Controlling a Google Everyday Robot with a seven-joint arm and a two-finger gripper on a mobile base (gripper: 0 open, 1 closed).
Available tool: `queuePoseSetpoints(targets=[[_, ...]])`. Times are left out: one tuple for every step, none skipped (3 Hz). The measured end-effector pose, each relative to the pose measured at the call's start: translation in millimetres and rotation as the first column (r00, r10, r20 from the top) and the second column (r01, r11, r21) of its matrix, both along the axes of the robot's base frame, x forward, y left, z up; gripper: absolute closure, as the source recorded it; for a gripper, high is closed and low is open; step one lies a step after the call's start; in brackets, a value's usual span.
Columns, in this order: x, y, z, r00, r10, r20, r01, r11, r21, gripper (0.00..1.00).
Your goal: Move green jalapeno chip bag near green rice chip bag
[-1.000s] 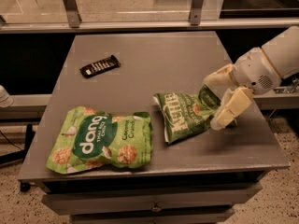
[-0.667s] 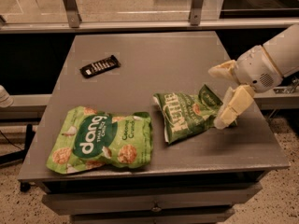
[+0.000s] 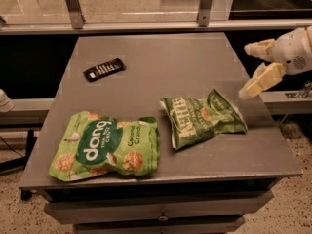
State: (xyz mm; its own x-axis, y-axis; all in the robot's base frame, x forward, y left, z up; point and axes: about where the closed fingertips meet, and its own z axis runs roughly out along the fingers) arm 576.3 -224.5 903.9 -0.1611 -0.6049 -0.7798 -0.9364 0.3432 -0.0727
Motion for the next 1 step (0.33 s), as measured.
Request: queuePoseSetpoints(targets=[[11.9,-5.6,26.2,0.9979,-0.012,0.063,0.011,1.000,0.007,0.00]])
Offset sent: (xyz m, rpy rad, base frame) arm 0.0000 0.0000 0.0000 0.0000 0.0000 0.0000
